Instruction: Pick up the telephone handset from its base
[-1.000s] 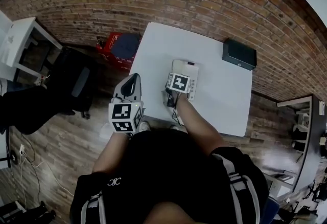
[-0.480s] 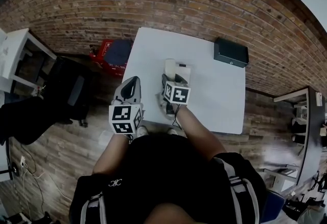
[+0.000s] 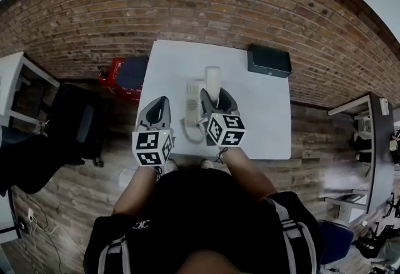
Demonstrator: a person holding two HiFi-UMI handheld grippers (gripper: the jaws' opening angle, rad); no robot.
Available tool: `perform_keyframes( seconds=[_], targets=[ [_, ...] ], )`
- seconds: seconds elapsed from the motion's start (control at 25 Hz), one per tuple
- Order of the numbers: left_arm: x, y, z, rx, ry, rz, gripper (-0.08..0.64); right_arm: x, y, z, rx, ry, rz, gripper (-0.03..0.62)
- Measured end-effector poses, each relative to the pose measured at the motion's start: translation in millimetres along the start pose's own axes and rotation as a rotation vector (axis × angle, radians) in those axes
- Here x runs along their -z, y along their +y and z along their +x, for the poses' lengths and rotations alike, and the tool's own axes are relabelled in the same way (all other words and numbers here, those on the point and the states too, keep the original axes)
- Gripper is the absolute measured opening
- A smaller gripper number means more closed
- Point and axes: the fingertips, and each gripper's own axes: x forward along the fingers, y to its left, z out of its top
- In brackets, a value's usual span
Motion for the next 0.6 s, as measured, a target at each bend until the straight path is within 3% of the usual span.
perform_keyframes(
  seconds=[0.24,0.6],
  targets=[
    [-6.4,-21.7,13.3,0.043,-0.017,0.014,0.001,-38.0,-19.6,-38.4,0.037,-0.150,-0.004,0.202],
    [-11.6,-47.7,24.3,0.084,-0.045,0.034,0.002,-43.2,-46.5,-70.4,0.095,-0.195,0.022,0.202]
  ],
)
